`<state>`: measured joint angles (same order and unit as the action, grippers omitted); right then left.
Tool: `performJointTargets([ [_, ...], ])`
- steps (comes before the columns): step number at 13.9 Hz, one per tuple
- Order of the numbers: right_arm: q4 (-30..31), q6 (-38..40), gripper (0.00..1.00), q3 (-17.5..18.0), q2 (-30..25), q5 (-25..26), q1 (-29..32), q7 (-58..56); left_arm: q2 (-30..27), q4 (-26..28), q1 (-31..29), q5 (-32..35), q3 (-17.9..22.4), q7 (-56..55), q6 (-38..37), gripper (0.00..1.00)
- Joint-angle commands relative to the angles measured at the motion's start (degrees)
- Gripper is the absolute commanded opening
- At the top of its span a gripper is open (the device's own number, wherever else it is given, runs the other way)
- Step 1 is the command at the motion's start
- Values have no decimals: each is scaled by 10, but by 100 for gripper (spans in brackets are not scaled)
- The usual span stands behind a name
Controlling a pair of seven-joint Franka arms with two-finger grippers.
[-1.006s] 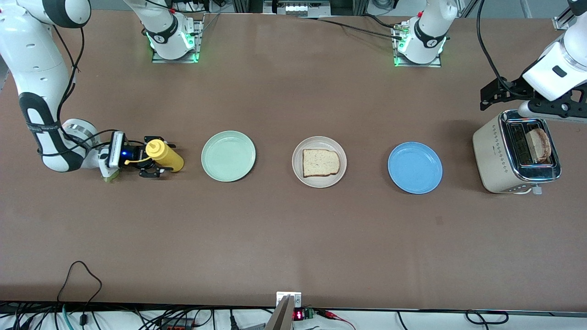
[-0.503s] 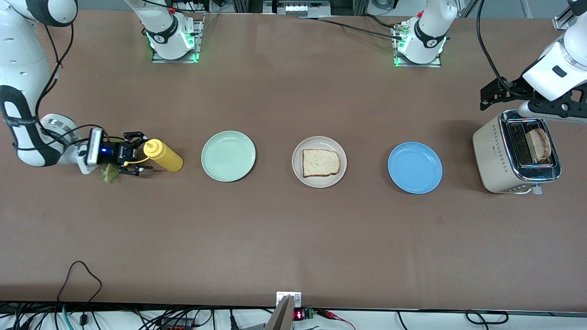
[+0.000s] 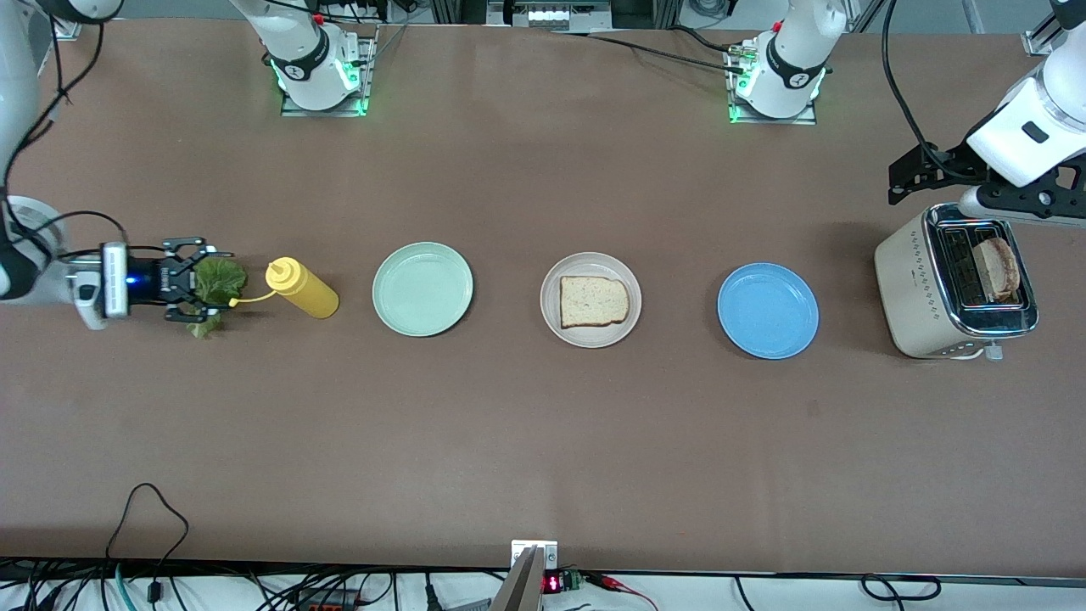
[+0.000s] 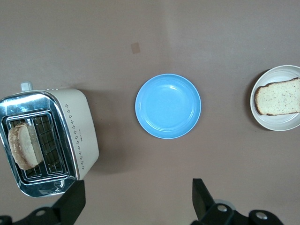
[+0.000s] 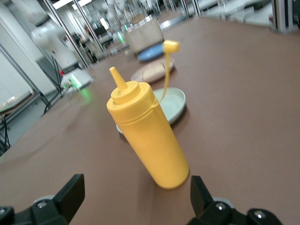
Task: Make sandwich in beige plate with both arms
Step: 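Grasp the green lettuce leaf with the right gripper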
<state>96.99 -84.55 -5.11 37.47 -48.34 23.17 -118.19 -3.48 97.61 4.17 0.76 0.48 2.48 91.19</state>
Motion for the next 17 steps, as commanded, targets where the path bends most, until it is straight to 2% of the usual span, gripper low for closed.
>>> performJointTargets([
  [1, 2, -64, 100, -4, -85, 100, -35, 141, -4, -1, 7, 9, 4, -1, -2, 100],
  [5, 2, -130, 100, -4, -164, 248, -88, 347, -3, -1, 7, 9, 4, -1, -2, 100],
  [9, 6, -189, 100, -4, -186, 353, -127, 556, -4, -1, 7, 9, 4, -1, -2, 100],
  [13, 20, -226, 100, -3, -176, 442, -157, 790, -4, -1, 7, 9, 4, -1, -2, 100],
  [14, 24, -229, 100, -3, -163, 448, -158, 848, -3, -1, 7, 9, 4, -1, -2, 100],
  [15, 26, -238, 100, -3, -148, 456, -155, 867, -4, -1, 7, 9, 4, -1, -2, 100],
  [17, 56, -327, 100, -4, -121, 478, -149, 880, -4, -1, 7, 9, 4, -1, -2, 100],
])
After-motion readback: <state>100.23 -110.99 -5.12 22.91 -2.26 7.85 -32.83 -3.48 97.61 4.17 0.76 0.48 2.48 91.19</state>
